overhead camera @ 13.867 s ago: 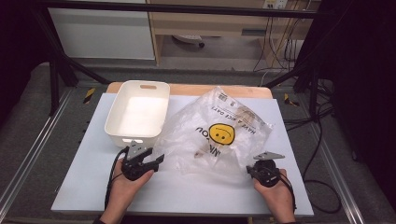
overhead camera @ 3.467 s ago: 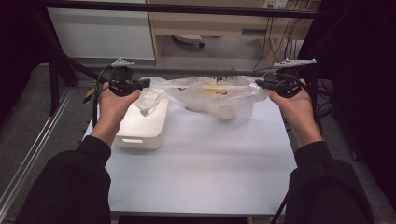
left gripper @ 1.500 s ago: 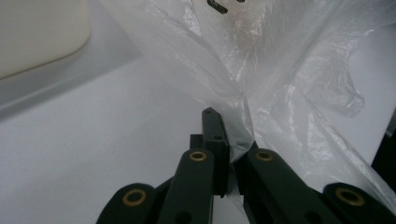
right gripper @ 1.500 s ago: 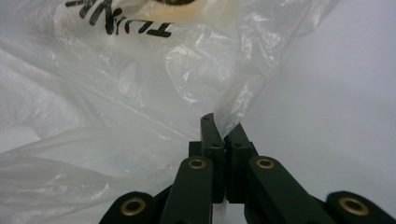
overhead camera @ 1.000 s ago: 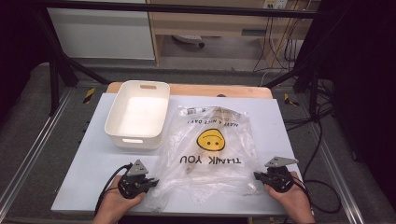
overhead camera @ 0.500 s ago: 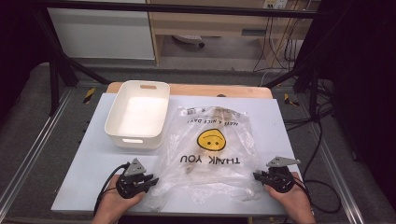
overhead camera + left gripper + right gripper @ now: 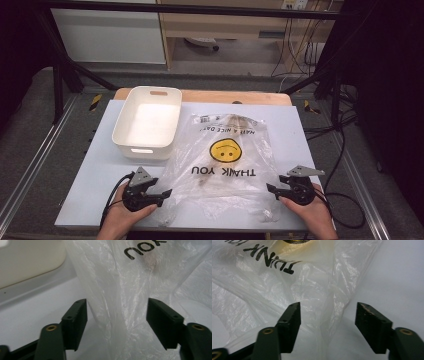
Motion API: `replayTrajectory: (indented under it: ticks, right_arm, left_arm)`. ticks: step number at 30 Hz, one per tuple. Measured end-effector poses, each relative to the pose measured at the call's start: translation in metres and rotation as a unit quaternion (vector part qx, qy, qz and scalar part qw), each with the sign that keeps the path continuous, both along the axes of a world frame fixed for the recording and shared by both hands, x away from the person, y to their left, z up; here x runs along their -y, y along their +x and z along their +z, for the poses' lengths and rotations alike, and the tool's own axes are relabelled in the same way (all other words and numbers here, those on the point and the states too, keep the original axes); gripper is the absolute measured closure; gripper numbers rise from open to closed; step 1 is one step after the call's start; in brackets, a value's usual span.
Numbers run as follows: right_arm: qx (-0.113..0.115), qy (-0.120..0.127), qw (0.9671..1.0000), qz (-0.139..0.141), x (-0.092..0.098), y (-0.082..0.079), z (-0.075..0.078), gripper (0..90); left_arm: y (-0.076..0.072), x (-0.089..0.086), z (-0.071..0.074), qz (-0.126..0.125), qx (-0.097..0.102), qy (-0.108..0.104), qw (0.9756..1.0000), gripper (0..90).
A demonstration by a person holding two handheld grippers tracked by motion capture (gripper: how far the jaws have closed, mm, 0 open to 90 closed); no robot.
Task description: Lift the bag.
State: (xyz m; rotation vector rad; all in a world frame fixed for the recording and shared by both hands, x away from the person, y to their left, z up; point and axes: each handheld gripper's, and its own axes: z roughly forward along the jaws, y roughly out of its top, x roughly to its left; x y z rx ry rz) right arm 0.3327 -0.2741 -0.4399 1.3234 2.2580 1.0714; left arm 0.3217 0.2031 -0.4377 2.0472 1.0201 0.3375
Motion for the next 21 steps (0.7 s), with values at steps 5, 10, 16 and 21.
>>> replayTrajectory:
  ticks: [5,10,16,21]
  right_arm:
    - [0.013,-0.001,0.9999,-0.009,-0.003,0.001,0.000,20.7]
    - [0.019,0.005,0.9996,-0.021,-0.004,0.003,0.001,6.8]
    - [0.023,0.016,0.9995,-0.016,-0.004,0.004,0.002,3.7]
    - [0.032,0.019,0.9993,-0.008,-0.006,0.004,0.004,3.8]
  left_arm:
    - [0.000,-0.004,0.003,0.018,0.009,-0.012,0.9997,16.6]
    - [0.001,-0.008,0.006,0.038,0.017,-0.024,0.9988,9.5]
    - [0.002,-0.011,0.007,0.045,0.028,-0.026,0.9983,9.3]
    - [0.001,-0.011,0.009,0.047,0.034,-0.025,0.9980,9.1]
